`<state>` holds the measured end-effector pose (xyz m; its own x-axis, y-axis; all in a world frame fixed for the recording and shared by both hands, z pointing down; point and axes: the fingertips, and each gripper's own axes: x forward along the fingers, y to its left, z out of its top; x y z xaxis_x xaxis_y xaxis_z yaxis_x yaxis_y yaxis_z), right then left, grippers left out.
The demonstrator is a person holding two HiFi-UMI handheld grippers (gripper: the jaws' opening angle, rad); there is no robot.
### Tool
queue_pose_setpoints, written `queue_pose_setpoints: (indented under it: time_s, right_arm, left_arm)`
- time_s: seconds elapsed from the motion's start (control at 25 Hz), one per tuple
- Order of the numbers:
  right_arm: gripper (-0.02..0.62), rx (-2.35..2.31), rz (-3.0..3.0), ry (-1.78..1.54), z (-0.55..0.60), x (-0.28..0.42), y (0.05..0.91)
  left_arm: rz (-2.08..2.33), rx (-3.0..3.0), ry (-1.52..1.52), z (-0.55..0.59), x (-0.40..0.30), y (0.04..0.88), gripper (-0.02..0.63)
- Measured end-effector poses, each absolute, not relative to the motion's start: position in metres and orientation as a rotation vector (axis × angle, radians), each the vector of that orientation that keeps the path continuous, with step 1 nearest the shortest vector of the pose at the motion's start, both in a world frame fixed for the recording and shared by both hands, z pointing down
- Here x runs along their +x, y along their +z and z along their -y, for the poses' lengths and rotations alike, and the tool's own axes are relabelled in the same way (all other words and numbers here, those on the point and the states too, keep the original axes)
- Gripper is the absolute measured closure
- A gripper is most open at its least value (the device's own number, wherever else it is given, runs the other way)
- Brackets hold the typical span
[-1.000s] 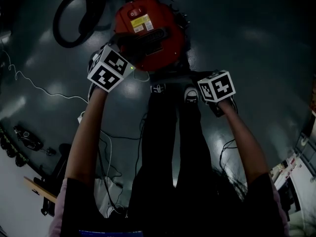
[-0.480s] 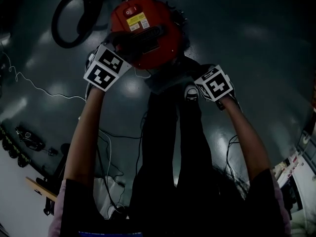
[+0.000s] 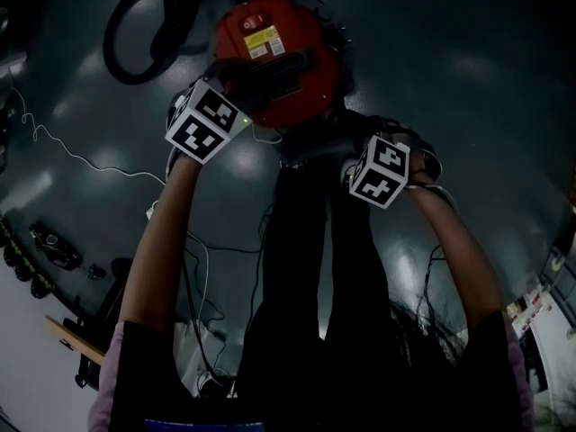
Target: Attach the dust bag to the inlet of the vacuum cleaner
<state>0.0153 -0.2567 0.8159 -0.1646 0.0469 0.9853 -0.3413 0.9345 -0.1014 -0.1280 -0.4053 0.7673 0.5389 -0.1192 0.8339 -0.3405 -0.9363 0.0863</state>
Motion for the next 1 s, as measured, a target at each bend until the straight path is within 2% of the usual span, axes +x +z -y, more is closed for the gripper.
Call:
queue_pose_setpoints:
  time_s: [0.04, 0.12, 0.32, 0.36, 0.48, 0.56, 0.84, 1.0]
  right_arm:
    - [0.499, 0.187, 1.683, 0.304, 0.256, 0.015, 0.819]
    - [0.505, 0.213, 1.657, 0.351, 0.256, 0.014, 0.822]
    - [0.488, 0.509, 1.628, 0.943, 0.259, 0.022, 0.828]
    - [0.485, 0.507, 1.63, 0.931, 0.259, 0.022, 0.828]
    - [0.486, 0.372, 1.655, 0.515, 0.261, 0.01, 0.824]
    - [0.495, 0.324, 1.645, 0.361, 0.262, 0.006, 0.825]
    - [0.492, 0.273, 1.637, 0.441, 0.26, 0.016, 0.824]
    - [0.491, 0.328, 1.664, 0.517, 0.254, 0.015, 0.814]
  left_arm:
    - [0.385, 2.543, 1.346, 0.405, -0.128, 0.767, 0.453]
    - [0.384, 2.544, 1.342, 0.405, -0.128, 0.767, 0.453]
    - [0.399, 2.542, 1.328, 0.404, -0.13, 0.765, 0.453]
    - [0.404, 2.54, 1.324, 0.404, -0.13, 0.766, 0.453]
    - [0.41, 2.556, 1.302, 0.406, -0.129, 0.768, 0.453]
    - [0.415, 2.557, 1.294, 0.408, -0.13, 0.768, 0.453]
    - [0.448, 2.51, 1.331, 0.405, -0.126, 0.768, 0.448]
    - [0.58, 2.444, 1.218, 0.407, -0.129, 0.75, 0.378]
